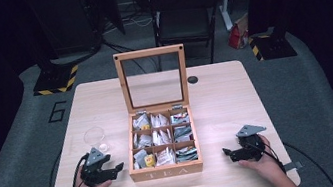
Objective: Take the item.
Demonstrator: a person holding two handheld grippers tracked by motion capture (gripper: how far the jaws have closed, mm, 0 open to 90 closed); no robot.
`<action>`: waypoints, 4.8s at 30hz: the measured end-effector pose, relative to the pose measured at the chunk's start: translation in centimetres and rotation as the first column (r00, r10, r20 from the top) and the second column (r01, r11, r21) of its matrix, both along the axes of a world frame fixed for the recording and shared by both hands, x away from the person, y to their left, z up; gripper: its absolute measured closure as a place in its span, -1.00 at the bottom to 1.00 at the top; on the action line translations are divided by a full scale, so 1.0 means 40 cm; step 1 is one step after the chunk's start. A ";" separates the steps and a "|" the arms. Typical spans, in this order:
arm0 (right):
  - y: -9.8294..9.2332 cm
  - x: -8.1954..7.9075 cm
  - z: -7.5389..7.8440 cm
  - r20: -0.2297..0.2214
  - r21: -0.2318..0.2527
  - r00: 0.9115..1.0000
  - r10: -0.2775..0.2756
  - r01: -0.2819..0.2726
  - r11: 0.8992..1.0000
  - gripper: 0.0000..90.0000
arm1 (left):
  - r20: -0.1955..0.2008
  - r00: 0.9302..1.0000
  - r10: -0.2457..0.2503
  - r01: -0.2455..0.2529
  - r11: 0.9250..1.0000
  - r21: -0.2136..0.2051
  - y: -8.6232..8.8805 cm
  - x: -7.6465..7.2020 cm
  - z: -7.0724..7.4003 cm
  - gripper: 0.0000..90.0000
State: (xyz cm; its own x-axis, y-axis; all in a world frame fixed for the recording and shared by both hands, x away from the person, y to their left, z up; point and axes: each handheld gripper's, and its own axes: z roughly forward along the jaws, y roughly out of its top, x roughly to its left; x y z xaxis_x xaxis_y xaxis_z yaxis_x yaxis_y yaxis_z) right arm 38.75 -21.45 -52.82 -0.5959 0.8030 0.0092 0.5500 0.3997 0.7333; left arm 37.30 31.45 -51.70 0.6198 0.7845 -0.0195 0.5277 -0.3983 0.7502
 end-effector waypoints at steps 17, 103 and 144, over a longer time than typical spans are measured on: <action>0.000 0.000 0.000 0.000 0.000 1.000 0.000 0.000 1.000 -0.72 | -0.023 0.999 0.027 -0.028 0.997 -0.066 -0.011 -0.026 0.048 -0.17; 0.000 0.000 0.000 0.000 0.000 1.000 -0.001 0.001 1.000 -0.71 | -0.014 0.997 -0.079 0.077 0.989 -0.126 -0.149 0.006 0.197 0.15; 0.000 0.000 0.000 0.000 0.000 1.000 0.000 0.000 1.000 -0.72 | -0.065 0.988 -0.138 0.126 0.978 -0.165 -0.191 0.001 0.156 0.49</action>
State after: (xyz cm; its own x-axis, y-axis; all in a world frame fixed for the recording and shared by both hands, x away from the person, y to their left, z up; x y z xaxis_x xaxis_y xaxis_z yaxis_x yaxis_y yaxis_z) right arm 38.75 -21.46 -52.82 -0.5960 0.8030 0.0094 0.5500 0.3996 0.7333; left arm 37.35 23.79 -45.44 0.7094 0.6789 -0.1894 0.5366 -0.3460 0.7696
